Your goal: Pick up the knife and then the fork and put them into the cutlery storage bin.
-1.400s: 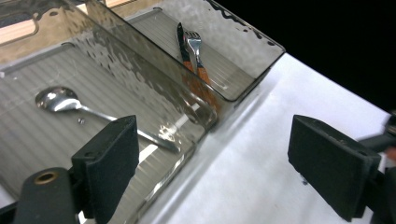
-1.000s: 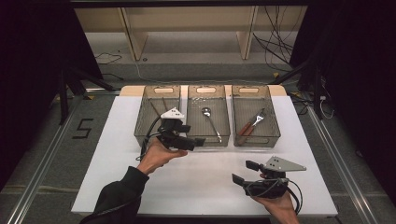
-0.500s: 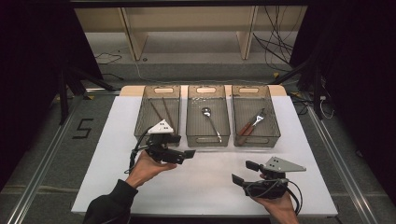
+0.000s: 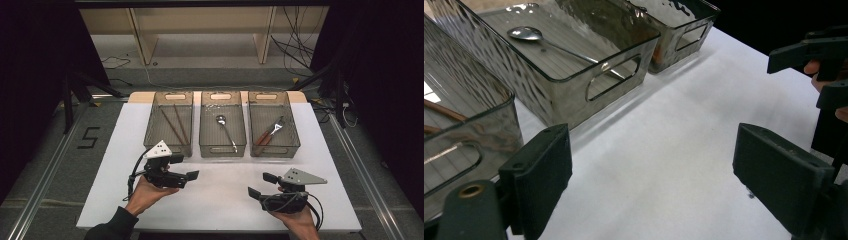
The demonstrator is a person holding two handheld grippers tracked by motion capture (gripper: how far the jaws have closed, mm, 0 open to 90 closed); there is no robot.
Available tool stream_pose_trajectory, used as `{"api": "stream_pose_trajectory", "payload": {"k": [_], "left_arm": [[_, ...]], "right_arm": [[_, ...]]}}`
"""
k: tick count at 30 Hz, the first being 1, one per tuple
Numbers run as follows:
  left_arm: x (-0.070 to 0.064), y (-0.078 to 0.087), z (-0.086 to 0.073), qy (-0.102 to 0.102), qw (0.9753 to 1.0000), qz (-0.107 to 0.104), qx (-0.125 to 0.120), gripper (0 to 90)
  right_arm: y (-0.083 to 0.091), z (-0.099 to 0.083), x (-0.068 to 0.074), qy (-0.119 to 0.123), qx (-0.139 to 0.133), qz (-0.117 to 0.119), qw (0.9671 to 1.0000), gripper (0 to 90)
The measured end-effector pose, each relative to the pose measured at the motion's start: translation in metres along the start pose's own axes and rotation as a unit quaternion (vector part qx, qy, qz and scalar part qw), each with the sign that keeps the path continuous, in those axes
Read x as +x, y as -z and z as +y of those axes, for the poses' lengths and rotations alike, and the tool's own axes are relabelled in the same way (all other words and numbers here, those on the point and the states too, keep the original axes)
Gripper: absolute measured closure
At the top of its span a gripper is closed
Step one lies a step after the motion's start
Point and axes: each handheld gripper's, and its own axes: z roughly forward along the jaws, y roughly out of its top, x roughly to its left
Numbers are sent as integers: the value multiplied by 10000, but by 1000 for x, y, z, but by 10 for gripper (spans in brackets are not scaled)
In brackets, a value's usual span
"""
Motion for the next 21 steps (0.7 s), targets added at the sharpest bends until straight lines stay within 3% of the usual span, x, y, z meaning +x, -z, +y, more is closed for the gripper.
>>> {"api": "stream_pose_trajectory", "payload": {"k": [16,21], "left_arm": [[0,22,-30,86,9995,61,-291,154],[1,27,-42,143,9997,99,-194,153]], "right_arm": [[0,0,2,47,-11,-9,10000,235],[-1,1,4,112,-53,-14,9999,234]]}}
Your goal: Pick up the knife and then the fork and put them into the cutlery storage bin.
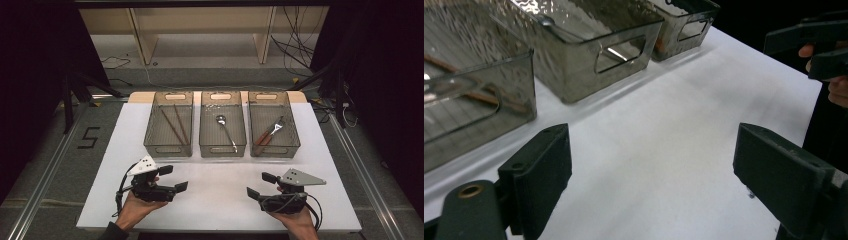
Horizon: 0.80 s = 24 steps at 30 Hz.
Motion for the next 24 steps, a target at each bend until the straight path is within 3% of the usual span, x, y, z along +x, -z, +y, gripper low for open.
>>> {"api": "stream_pose_trajectory", "payload": {"k": [4,7,24], "left_arm": [[3,3,-6,40,10000,58,23,151],[6,6,-5,183,9997,47,-151,151],[3,2,-4,24,9999,68,-95,151]], "right_arm": [[-1,-1,1,15,13,1,10000,232],[0,-1,1,10,8,-8,10000,232],[1,-2,0,9,1,-36,10000,231]]}}
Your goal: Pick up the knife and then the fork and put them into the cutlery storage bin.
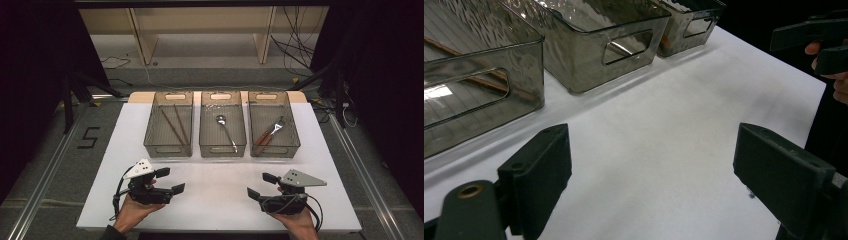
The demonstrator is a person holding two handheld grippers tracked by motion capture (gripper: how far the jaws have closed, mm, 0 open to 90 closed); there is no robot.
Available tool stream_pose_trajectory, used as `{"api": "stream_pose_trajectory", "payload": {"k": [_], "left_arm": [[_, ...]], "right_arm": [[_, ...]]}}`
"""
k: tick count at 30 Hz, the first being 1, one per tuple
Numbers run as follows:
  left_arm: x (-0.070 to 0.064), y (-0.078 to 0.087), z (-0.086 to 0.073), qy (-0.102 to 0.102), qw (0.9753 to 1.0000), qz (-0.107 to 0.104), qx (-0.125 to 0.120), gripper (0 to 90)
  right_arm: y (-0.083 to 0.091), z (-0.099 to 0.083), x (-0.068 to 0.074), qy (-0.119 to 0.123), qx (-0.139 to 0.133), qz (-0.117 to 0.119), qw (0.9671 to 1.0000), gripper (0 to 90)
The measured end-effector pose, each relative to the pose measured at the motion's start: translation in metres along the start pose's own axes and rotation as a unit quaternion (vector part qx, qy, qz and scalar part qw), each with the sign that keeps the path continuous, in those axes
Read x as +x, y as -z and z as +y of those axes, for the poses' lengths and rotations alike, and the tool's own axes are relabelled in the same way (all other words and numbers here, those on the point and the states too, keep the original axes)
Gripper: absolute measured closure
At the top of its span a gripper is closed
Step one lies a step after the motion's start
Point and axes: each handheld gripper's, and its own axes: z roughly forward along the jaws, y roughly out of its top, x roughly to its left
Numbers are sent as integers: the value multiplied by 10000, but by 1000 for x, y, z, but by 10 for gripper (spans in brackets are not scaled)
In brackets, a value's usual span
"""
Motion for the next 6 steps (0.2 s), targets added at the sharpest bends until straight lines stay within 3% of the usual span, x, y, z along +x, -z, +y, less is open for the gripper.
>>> {"api": "stream_pose_trajectory", "payload": {"k": [6], "left_arm": [[-1,0,0,-20,10000,0,-5,151]], "right_arm": [[0,0,0,-2,-4,-10,10000,230]]}}
